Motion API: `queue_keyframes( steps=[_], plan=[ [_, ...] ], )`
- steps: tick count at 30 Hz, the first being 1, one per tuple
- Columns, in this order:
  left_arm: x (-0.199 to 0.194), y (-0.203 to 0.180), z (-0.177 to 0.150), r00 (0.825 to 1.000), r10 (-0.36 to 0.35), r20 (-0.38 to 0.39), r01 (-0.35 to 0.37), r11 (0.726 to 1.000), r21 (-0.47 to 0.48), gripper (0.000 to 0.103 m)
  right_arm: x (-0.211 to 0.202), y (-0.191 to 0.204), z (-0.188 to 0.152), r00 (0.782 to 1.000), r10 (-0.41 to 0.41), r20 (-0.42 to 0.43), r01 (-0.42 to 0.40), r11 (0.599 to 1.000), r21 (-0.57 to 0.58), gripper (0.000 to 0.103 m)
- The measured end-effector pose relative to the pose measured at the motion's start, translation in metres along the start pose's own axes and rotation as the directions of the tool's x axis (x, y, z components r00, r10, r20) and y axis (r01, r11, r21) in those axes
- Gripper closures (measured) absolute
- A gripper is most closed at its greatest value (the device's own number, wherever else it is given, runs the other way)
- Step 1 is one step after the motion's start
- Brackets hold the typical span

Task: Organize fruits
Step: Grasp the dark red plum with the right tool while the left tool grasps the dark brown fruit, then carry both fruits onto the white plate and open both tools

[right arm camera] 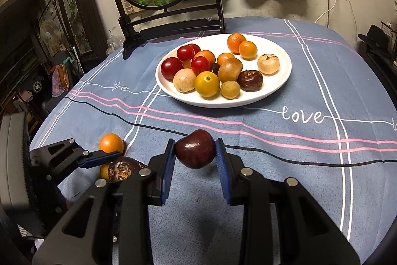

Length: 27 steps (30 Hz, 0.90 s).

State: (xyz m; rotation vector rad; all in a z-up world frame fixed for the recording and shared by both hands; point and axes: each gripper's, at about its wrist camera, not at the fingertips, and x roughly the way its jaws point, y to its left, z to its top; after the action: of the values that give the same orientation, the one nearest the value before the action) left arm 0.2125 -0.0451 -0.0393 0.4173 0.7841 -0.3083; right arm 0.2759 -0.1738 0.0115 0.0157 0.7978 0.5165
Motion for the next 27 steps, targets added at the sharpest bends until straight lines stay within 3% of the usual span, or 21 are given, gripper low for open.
queue_keyframes(
  steps=[6,12,16,24,27],
  plan=[
    [-0.001,-0.001,0.001,1.0,-0.024,-0.005,0.024,1.0,-0.009,0.055,0.0,-0.001,0.001,1.0,-0.003,0.001,0.003,1.0,0.005,0.07],
    [-0.002,0.0,0.001,0.999,-0.032,-0.007,0.032,0.999,-0.021,0.056,0.0,-0.003,0.001,1.0,-0.006,-0.002,0.006,1.0,0.011,0.07],
    [-0.006,0.006,0.002,0.995,-0.102,-0.003,0.101,0.992,-0.071,0.056,0.0,-0.003,0.001,1.0,-0.001,0.0,0.001,1.0,0.014,0.07],
    [-0.024,0.031,0.017,0.986,-0.154,0.064,0.163,0.971,-0.173,0.056,-0.001,-0.006,0.001,0.999,0.05,0.004,-0.05,0.998,0.029,0.07],
    [-0.032,0.052,0.042,0.987,-0.121,0.109,0.142,0.968,-0.206,0.057,-0.008,-0.01,0.009,0.996,0.072,0.055,-0.075,0.996,0.04,0.07]
  ],
)
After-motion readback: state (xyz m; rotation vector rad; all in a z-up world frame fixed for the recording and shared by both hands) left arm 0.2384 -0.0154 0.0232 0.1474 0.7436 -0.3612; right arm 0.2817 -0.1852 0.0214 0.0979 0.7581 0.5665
